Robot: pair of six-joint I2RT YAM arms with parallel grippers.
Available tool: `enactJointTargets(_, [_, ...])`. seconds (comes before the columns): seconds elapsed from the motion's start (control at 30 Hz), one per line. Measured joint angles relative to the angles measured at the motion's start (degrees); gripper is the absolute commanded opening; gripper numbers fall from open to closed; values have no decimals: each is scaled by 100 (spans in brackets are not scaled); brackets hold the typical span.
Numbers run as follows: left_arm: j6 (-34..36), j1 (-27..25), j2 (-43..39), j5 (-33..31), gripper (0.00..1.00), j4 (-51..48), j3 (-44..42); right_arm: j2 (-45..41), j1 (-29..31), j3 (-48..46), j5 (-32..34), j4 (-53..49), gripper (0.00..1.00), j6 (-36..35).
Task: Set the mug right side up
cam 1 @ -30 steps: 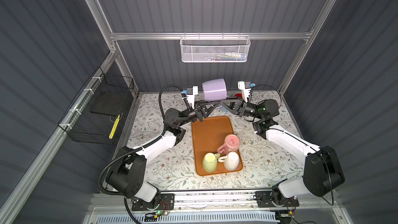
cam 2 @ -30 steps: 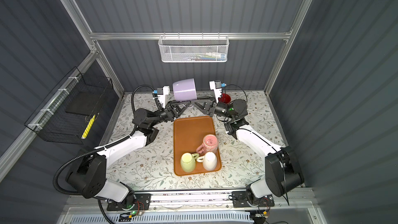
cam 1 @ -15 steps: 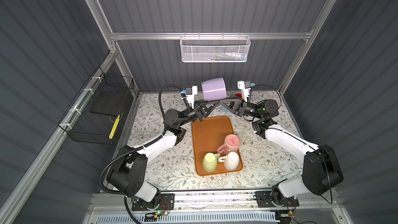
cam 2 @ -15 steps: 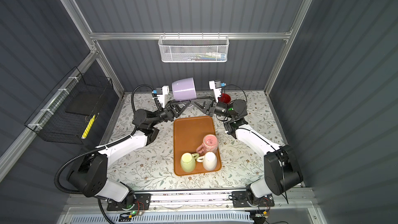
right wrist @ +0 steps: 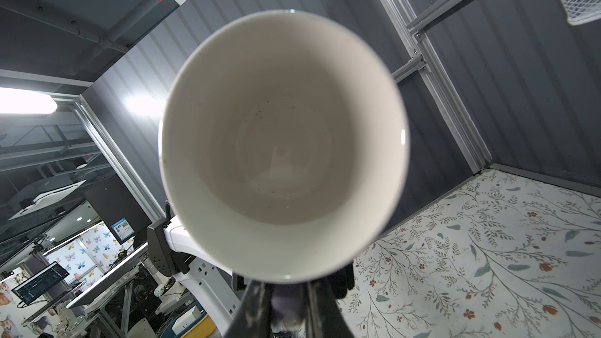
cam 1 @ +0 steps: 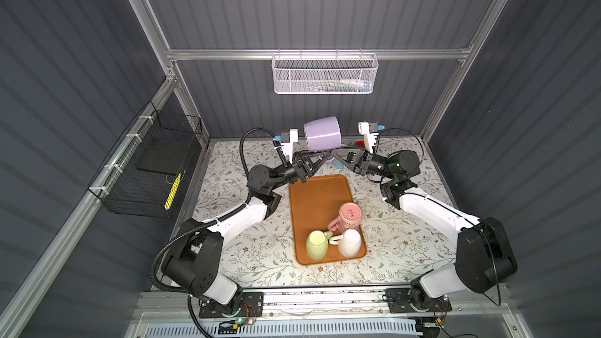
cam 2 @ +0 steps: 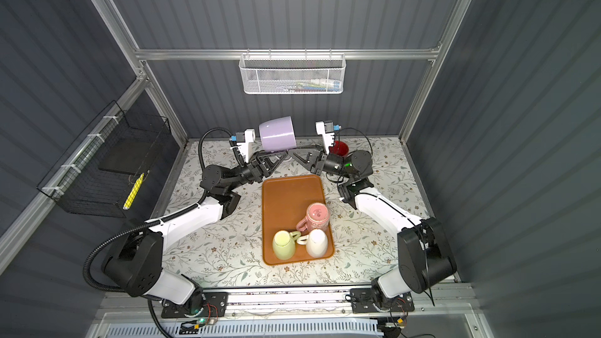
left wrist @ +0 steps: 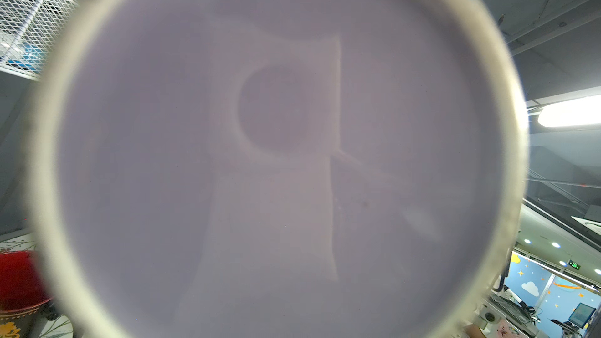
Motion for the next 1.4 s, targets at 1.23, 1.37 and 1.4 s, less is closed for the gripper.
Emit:
enactJointTargets(1.23, [922, -28, -420, 52, 0, -1110, -90, -452, -76, -393, 269, -496, 0, -415])
enactJointTargets(1.37, [927, -31, -422, 79, 0, -1110, -90, -485, -76, -437, 282, -498, 0, -439])
enactJointTargets(1.4, [927, -31, -422, 92, 0, -1108, -90, -490, -76, -446, 282, -496, 0, -448])
